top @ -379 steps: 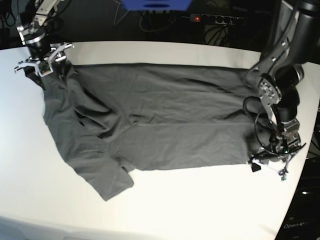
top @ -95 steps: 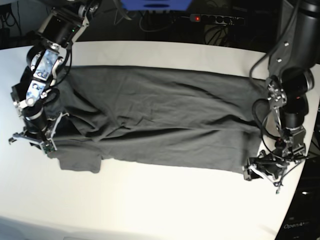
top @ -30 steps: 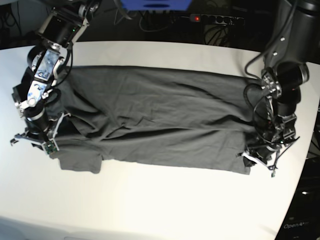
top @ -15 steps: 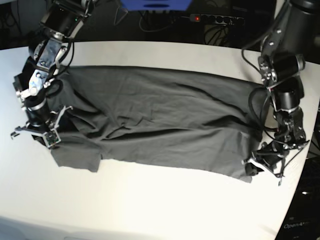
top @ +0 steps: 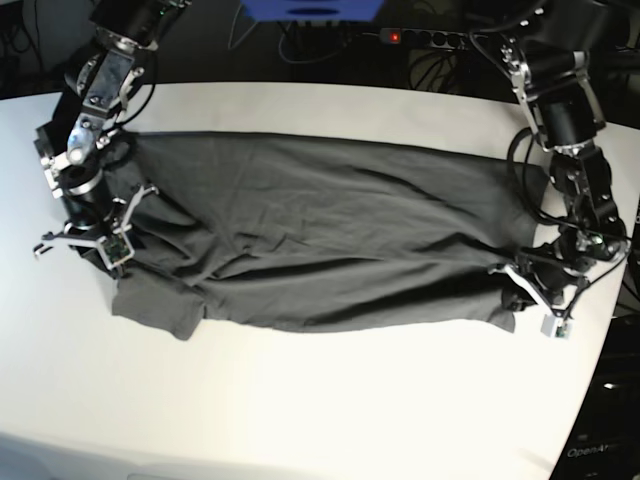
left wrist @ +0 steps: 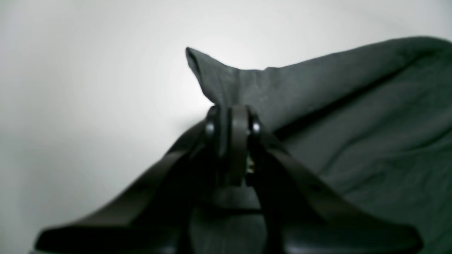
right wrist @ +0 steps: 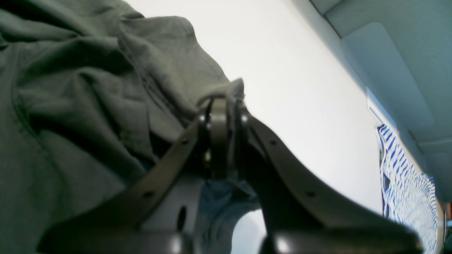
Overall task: Fold the T-shirt properly
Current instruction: 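Lift and fold the shirt lengthwise with both grippers toward the robot base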
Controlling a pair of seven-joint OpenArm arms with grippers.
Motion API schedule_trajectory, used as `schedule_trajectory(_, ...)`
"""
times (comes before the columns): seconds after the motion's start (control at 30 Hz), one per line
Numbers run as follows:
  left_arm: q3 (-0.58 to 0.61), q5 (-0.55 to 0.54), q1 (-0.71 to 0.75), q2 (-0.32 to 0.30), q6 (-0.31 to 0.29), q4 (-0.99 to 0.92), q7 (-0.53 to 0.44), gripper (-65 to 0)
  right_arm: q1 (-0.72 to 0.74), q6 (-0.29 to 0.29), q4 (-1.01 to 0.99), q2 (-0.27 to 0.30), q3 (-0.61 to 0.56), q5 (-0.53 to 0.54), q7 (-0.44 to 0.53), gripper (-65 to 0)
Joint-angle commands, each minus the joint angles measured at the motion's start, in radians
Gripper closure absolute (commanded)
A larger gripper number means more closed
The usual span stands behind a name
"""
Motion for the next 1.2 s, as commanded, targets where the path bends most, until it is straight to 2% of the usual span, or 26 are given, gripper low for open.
schedule_trajectory(0.0, -0.008, -0.037, -0.018, -0.013, -0.003, 0.031, -0.026, -5.3, 0.013, -0.012, 0.023, 0.009, 0.014, 0.013, 0.027, -0.1)
schedule_trajectory(0.13, -0.053, -0.097, 0.018, -0.019, -0.003, 0.059, -0.026, -5.3, 0.016, -0.012, 0.023, 0.011, 0.064, 0.010, 0.090, -0.1)
schedule_trajectory(0.37, -0.059, -0.102, 0.041, -0.021, -0.003, 0.065, -0.024, -5.3, 0.010, -0.012, 0.023, 0.009, 0.138, -0.045, 0.208, -0.1)
schedule_trajectory(0.67, -0.096, -0.111, 0.067, -0.021, -0.003, 0.065, -0.024, -5.3, 0.006, -0.012, 0.035, 0.005, 0.265, -0.048, 0.370, -0.1)
schedule_trajectory(0.73, -0.096, -0.155, 0.078, -0.025, -0.003, 0.065, -0.012, -5.3, -0.020, -0.012, 0.035, 0.003, 0.284, -0.045, 0.393, -0.1)
schedule_trajectory(0.87, -0.099, -0.278, 0.098, -0.075, -0.003, 0.065, 0.043, -5.3, -0.080, -0.012, 0.035, 0.003, 0.285, -0.043, 0.434, -0.1)
schedule_trajectory(1.0, -0.100, -0.330, 0.127, -0.107, -0.003, 0.076, 0.055, -5.3, -0.109, -0.012, 0.035, -0.028, 0.311, -0.042, 0.475, -0.1)
schedule_trajectory(1.17, -0.102, -0.344, 0.213, -0.107, -0.003, 0.199, 0.058, -5.3, -0.111, -0.012, 0.035, -0.089, 0.411, -0.042, 0.638, -0.1)
